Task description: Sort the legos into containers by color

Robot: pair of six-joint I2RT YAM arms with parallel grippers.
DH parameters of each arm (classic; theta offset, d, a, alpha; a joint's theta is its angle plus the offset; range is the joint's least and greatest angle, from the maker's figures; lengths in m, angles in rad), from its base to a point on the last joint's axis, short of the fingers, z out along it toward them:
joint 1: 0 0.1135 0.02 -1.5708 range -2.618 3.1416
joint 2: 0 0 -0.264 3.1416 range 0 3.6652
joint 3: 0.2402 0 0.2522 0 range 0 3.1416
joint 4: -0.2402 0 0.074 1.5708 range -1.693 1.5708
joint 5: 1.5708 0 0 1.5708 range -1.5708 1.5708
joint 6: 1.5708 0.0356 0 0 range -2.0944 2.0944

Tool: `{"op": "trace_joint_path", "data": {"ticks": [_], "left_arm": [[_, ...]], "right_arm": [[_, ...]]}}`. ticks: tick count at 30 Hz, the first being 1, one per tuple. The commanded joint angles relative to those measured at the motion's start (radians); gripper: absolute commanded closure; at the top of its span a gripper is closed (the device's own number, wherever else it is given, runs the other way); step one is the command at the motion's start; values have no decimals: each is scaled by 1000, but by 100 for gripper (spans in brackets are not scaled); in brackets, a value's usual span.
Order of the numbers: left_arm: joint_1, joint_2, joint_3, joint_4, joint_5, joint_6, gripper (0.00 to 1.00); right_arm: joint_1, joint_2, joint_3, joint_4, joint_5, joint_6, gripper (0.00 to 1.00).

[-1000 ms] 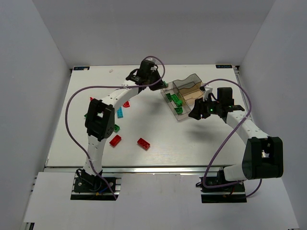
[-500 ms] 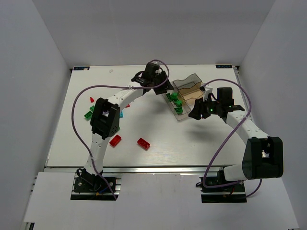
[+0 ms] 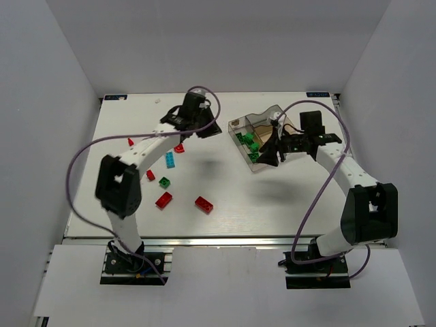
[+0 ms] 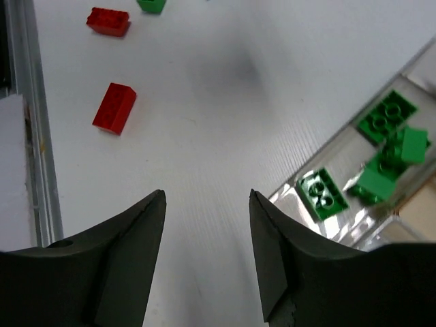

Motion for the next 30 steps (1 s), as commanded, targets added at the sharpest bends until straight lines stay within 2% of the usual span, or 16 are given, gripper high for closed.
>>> {"op": "trace_joint_path", "data": {"ticks": [1, 4, 7, 10, 14, 21, 23, 24, 26, 29, 30], "left_arm": [[21, -262, -155, -80, -152, 29, 61], [21, -429, -335, -148, -245, 7, 38], [21, -561, -468, -208, -324, -47, 27], [21, -632, -545, -273, -371, -102, 24], [21, -695, -585, -393, -445, -180, 20], [21, -841, -591, -562, -554, -261, 19], [21, -873, -584, -625, -563, -290, 23], [21, -912, -584, -640, -565, -303, 31], [21, -954, -587, -689, -569, -341, 36], [21, -1048, -590, -731, -575, -385, 37], [21, -1084, -591, -740, -578, -398, 37]], "right_arm": [[92, 45, 93, -80, -83, -158, 42], [162, 83, 136, -58, -15, -117, 42], [269, 134, 182, -15, 159, -16, 42], [348, 224, 243, 1, 280, 99, 42], [434, 307, 323, 13, 351, 204, 42], [578, 456, 460, 73, 477, 415, 41], [621, 516, 507, 55, 540, 463, 41], [630, 537, 547, 53, 546, 491, 41], [667, 583, 579, 58, 551, 511, 38], [709, 638, 645, 65, 552, 526, 28], [721, 654, 670, 77, 554, 534, 28]]}}
